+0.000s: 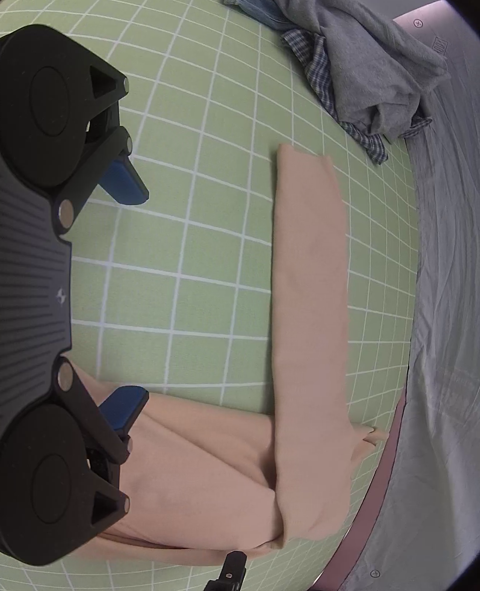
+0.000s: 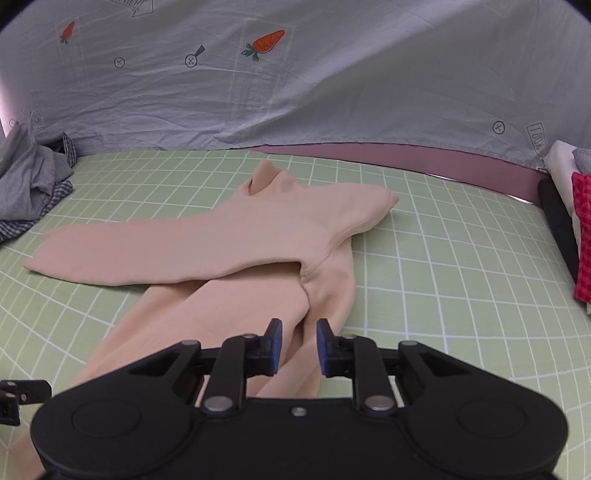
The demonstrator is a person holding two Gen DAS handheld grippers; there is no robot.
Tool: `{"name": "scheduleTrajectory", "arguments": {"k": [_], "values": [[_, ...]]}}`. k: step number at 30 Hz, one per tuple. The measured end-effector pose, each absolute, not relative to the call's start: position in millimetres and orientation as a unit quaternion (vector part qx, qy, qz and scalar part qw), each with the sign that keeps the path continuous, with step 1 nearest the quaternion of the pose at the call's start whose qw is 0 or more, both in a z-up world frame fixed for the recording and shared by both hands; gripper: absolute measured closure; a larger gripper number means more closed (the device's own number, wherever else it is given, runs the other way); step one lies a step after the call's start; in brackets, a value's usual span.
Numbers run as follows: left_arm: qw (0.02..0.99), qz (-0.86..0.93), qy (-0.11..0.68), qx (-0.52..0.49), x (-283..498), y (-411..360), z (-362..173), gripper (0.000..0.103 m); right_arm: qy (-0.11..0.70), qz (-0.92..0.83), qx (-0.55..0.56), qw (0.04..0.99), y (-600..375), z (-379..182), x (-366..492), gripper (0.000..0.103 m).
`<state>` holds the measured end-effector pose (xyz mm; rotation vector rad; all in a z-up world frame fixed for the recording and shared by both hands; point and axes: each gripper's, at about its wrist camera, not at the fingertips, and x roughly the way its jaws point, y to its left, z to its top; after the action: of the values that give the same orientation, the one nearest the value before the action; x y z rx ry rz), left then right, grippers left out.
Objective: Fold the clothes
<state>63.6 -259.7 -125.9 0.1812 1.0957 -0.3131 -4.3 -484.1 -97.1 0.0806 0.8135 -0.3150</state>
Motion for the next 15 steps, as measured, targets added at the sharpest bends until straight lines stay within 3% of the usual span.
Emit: {"name": "scheduleTrajectory", "arguments": {"k": [3,15], "values": [[0.829,-0.151,0.529,0.096,79,-271,-133,0.0,0.411,-0.148,0.012,0.899,-489,-108,14,0.093],[0.821,-0.15,0.542,0.097,86,-274,-144,0.0,0.43,-0.155,0.007,0.889,-495,-127,17,0.093]]}}
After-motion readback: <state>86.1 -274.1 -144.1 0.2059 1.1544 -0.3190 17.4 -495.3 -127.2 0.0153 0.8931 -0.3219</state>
